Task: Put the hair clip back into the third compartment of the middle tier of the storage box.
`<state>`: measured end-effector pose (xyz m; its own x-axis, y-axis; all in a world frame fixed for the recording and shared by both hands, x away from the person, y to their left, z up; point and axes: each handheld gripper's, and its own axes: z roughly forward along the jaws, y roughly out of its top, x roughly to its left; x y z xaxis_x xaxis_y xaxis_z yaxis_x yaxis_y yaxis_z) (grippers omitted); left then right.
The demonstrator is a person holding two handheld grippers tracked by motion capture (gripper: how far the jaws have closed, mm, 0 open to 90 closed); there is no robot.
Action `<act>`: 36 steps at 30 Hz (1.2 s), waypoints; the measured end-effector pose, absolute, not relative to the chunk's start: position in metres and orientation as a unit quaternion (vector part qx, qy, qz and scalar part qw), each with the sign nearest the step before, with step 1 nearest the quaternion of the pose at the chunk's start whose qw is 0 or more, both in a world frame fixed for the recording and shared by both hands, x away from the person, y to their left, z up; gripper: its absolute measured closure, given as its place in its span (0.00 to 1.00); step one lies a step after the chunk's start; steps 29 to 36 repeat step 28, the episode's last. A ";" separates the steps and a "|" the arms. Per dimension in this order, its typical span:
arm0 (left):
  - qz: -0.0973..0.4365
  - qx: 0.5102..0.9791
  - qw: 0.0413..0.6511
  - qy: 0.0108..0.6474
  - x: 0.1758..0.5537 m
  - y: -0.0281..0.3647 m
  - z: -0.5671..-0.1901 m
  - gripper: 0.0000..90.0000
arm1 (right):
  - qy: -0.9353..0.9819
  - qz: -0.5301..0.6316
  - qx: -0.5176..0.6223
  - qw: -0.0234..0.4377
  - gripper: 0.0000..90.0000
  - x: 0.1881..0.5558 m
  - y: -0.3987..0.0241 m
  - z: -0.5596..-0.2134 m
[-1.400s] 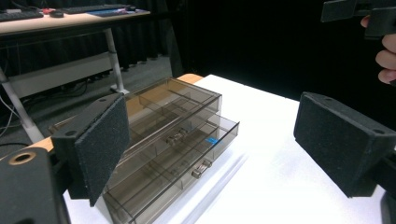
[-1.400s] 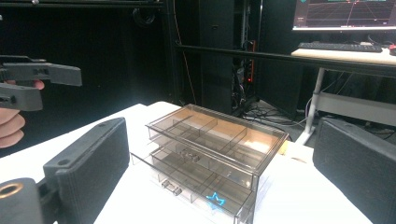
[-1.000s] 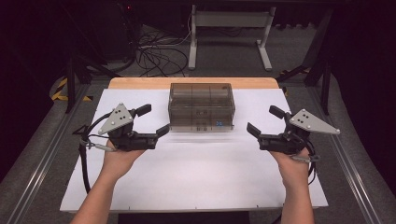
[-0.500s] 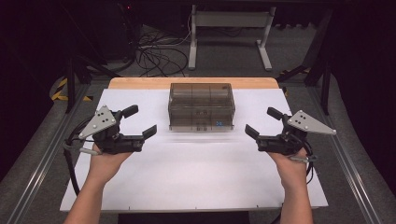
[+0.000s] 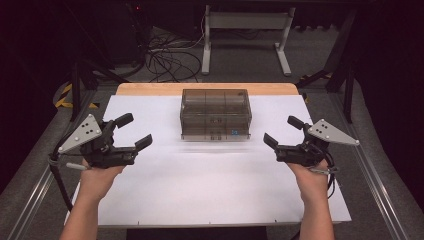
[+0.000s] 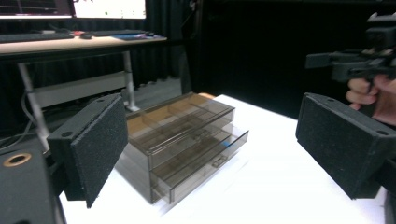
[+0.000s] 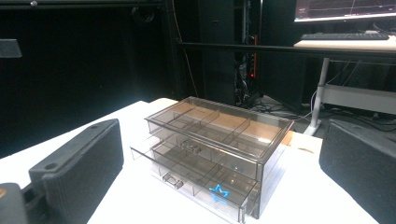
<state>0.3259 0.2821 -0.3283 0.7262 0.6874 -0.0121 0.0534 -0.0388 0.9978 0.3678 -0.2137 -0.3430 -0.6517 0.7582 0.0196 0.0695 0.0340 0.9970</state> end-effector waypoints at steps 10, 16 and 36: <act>0.241 0.667 0.650 0.271 0.323 0.294 -0.332 0.11 | 0.658 0.624 0.319 0.277 0.00 0.369 -0.217 -0.345; 0.238 0.662 0.656 0.274 0.322 0.303 -0.333 0.11 | 0.660 0.620 0.321 0.279 0.01 0.370 -0.217 -0.346; 0.238 0.674 0.644 0.272 0.322 0.305 -0.335 0.11 | 0.658 0.620 0.323 0.280 0.00 0.370 -0.218 -0.346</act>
